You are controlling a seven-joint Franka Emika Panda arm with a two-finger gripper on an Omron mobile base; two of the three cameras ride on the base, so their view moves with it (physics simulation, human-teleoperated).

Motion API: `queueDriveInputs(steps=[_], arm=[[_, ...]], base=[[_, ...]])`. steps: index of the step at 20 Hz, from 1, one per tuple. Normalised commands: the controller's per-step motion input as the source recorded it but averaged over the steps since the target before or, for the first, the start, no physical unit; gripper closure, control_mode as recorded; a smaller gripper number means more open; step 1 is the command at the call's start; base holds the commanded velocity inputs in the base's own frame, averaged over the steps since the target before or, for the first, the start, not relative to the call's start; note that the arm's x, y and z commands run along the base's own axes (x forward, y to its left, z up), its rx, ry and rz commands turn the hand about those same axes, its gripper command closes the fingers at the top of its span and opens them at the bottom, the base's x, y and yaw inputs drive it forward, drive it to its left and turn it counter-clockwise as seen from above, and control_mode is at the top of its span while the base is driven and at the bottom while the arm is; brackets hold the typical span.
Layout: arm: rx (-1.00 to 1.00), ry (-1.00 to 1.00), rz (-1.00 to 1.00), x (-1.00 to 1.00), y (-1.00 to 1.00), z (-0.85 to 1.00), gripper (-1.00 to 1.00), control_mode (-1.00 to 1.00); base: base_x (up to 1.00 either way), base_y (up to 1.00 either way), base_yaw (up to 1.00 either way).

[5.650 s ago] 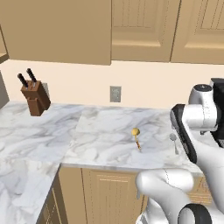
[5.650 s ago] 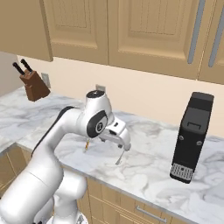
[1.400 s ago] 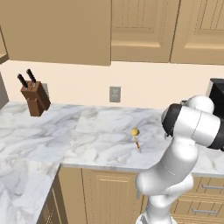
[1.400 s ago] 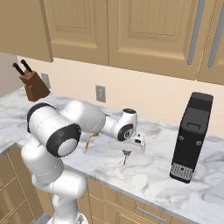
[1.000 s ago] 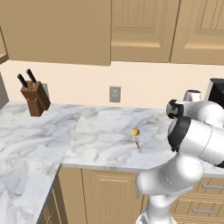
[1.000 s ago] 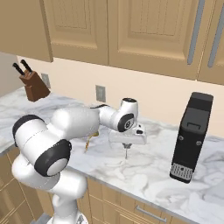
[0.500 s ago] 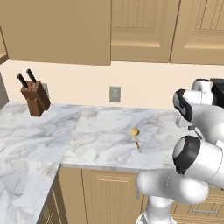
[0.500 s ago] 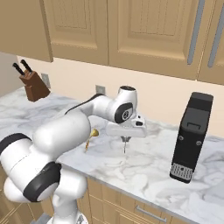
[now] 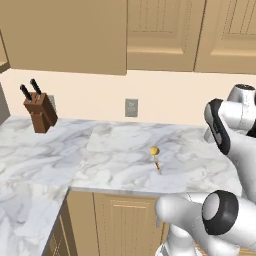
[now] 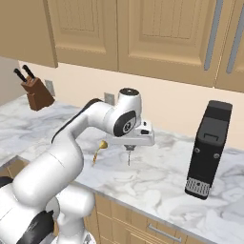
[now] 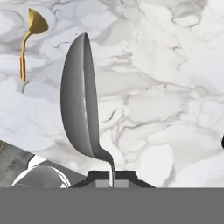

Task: Organize the utensils by type. Pick up the wooden spoons from the counter and place them in the open cabinet. Then pick up the metallic utensils from the counter and place them in the open drawer.

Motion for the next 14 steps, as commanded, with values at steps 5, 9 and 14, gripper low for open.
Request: queueDriveInputs(steps=[5,9,14], arm=[[0.0,-0.06,0.0,-0.17,0.02,0.15,1.0,-1.0],[0.0,0.0,0.0,0.0,0.0,0.0,1.0,1.0],[0.0,0.0,0.0,0.0,0.0,0.0,1.0,1.0]], base=[[0.0,0.0,0.0],[-0.1,0.0,0.0],[-0.57,-0.02,-0.04]])
